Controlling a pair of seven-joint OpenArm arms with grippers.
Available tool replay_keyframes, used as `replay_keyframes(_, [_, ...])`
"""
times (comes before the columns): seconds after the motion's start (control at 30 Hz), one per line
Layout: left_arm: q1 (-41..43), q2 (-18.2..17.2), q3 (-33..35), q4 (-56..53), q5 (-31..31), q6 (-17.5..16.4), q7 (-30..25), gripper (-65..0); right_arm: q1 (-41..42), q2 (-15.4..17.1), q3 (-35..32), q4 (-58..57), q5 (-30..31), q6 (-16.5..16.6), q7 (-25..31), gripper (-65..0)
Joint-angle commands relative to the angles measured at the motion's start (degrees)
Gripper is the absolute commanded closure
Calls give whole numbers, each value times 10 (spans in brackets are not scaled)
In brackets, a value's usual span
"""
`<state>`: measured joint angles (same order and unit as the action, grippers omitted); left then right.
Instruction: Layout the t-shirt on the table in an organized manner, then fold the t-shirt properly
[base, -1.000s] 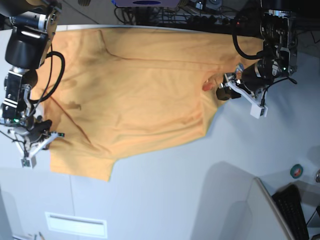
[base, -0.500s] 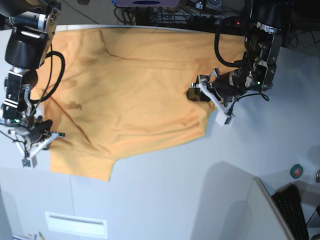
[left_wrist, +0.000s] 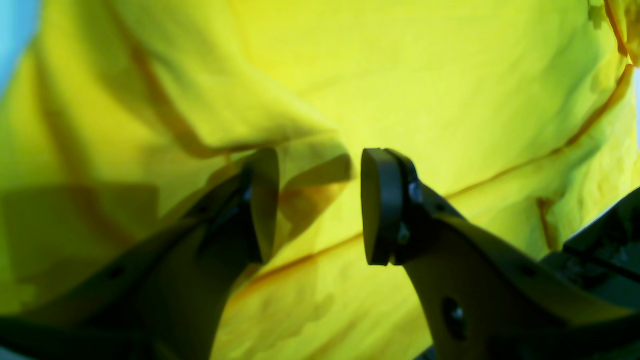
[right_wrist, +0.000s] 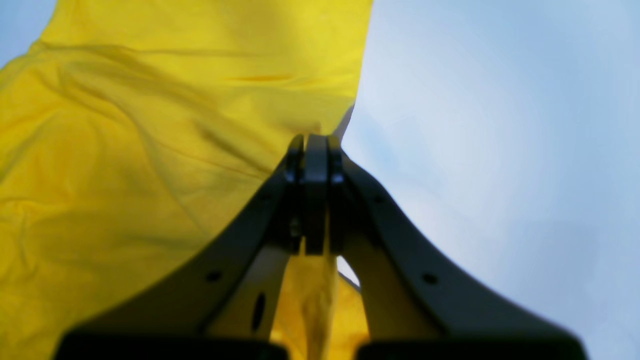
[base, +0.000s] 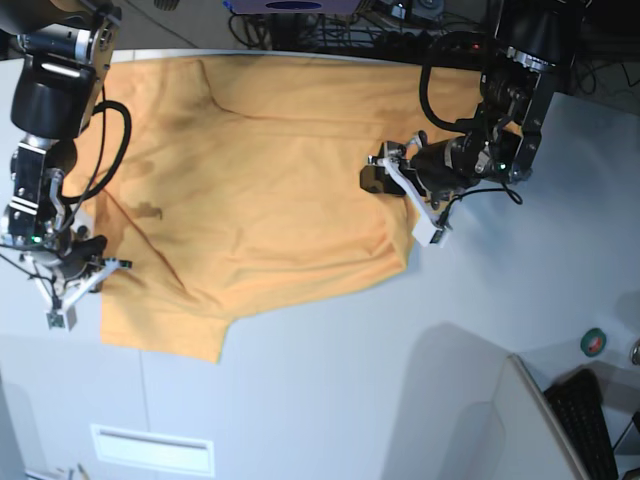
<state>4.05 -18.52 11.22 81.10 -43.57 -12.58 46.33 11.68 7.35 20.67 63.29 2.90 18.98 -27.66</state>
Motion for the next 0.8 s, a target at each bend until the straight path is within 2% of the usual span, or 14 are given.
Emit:
replay_keyframes(0.0, [1, -14, -5, 29, -7, -1, -5, -252, 14, 6, 2, 8, 6, 1, 13, 0])
replay_keyframes(0.13, [35, -23, -35, 95, -8, 42, -4, -252, 14, 6, 2, 8, 6, 1, 13, 0])
replay_keyframes(0.23, [44, -19, -69, 108, -9, 42, -4, -252, 15, 6, -1, 8, 6, 1, 13, 0])
replay_keyframes(0.33, [35, -17, -93, 69, -10, 40, -7, -257, 15, 6, -1, 8, 6, 1, 13, 0])
replay_keyframes(0.47, [-9, -16, -91, 9, -11, 36, -7, -258, 15, 6, -1, 8, 6, 1, 13, 0])
replay_keyframes(0.5, [-17, -11, -91, 0, -11, 26, -7, -260, 15, 5, -1, 8, 6, 1, 13, 0])
replay_keyframes(0.53, [-25, -8, -92, -7, -11, 11, -7, -276, 15, 5, -1, 8, 6, 1, 13, 0])
replay_keyframes(0.6, [-37, -7, -92, -18, -11, -14, -4, -349, 15, 5, -1, 8, 6, 1, 13, 0])
replay_keyframes(0.67, [-44, -3, -92, -30, -11, -21, -4, -420, 14, 5, -1, 8, 6, 1, 13, 0])
replay_keyframes(0.77, [-59, 9, -91, -57, -10, -21, -4, -443, 14, 5, -1, 8, 6, 1, 13, 0])
